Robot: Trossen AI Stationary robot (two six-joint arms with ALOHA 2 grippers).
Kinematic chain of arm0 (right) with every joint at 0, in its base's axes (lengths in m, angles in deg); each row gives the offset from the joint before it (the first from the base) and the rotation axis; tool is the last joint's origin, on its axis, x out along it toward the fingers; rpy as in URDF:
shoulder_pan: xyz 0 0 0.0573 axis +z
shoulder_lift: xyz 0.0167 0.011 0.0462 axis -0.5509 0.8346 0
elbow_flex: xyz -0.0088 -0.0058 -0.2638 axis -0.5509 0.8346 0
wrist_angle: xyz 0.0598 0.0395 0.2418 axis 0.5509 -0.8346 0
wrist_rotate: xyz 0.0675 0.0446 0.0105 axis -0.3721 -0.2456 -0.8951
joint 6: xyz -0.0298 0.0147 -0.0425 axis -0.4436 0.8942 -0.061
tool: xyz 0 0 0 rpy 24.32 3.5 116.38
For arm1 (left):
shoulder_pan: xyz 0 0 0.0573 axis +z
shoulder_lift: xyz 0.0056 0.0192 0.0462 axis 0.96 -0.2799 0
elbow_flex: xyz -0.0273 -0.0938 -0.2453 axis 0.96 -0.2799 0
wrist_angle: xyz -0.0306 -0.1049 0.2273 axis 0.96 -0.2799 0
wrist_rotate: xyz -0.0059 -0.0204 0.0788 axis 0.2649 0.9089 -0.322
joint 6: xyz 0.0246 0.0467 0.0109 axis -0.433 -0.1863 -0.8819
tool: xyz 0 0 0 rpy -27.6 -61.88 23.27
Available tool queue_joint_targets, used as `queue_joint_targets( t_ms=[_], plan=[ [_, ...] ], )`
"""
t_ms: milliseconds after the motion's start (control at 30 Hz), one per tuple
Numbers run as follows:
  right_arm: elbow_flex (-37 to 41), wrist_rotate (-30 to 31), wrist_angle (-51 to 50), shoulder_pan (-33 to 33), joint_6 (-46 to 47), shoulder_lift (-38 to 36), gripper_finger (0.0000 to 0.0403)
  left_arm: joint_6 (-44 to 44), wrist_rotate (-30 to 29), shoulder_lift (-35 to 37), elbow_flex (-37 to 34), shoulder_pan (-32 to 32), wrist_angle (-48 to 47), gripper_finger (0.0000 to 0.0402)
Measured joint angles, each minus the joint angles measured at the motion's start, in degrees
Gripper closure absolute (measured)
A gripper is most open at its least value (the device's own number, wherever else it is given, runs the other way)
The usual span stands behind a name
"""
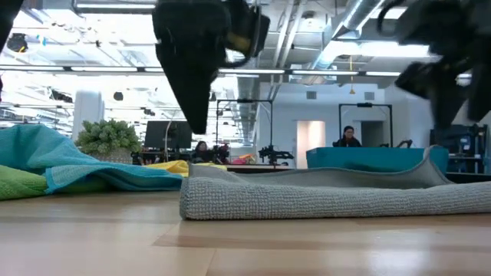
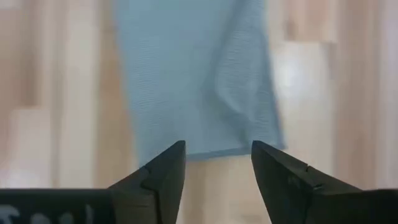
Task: Fold microfiber towels
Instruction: Fold the dark white microfiber cloth
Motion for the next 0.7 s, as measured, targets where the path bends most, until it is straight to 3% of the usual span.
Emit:
queue_joint_targets(
  t_ms=[200, 400, 500, 700],
  plan=[
    [-1.2, 3.7, 2.7, 11.9, -1.4, -1.6, 0.0198, 6.3, -2.3, 0.0, 3.7, -2.8, -4.8, 0.0244],
    [-1.2, 14.3, 4.9, 22.5, 2.6, 3.3, 0.0198, 13.0, -3.1, 0.0, 4.8, -5.7, -5.1, 0.0244],
    [-1.2, 17.8, 5.0, 24.7, 5.8, 6.5, 0.0198, 14.5, -3.2, 0.0, 4.8, -7.0, -5.1, 0.0244],
    [-1.2, 18.1, 8.5, 25.1, 6.4, 15.0, 0.0198, 15.6, -3.2, 0.0, 4.8, -8.5, -5.1, 0.0244]
  ],
)
